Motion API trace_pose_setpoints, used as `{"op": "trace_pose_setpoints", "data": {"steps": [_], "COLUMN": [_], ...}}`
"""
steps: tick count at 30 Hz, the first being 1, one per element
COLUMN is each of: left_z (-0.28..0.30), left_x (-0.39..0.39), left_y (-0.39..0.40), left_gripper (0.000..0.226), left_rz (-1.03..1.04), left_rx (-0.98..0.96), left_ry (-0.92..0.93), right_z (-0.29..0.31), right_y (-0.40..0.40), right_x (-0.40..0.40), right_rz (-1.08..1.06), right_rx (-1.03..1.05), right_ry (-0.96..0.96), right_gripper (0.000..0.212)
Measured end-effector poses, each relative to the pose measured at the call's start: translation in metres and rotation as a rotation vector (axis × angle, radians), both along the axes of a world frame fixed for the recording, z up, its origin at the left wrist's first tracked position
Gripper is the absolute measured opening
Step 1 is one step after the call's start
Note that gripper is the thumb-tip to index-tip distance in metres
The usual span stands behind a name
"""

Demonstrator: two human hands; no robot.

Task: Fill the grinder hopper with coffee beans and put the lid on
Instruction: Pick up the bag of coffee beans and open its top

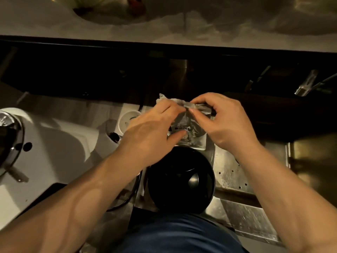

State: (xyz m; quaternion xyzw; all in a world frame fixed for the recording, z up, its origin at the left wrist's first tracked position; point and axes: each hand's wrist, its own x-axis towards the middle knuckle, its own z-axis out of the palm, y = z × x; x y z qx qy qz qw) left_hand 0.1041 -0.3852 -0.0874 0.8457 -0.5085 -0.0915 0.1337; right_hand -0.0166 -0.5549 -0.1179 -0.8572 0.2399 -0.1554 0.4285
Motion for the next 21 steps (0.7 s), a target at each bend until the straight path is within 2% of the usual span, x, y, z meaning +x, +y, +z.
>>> {"op": "trace_pose_setpoints", "data": {"steps": [9,12,18,21], "left_z": [0.036,0.058,0.11,0.142], "left_x": [-0.004,-0.011,-0.026,-0.035], "left_y": [0.021,0.037,0.072,0.095], "left_gripper": [0.052,0.05,0.046,0.044], "left_rz": [0.02,0.039,0.06,0.058], "left_rx": [-0.165,-0.229,-0.393,-0.452], "left_ry": [-0.054,-0.121,-0.212,-0.268], "right_z": [0.051,0.076,0.136,0.171], "right_y": [0.016,0.028,0.054,0.068], "right_x": [-0.003,-0.007,-0.016,-0.02], "right_rz": [-0.013,0.018,0.086,0.122], "right_rx": [-0.047,-0.095,-0.051,-0.037], "right_ry": [-0.125,-0.198,-0.352,-0.431], "right_gripper": [0.007,0.009,0.024,0.021]}}
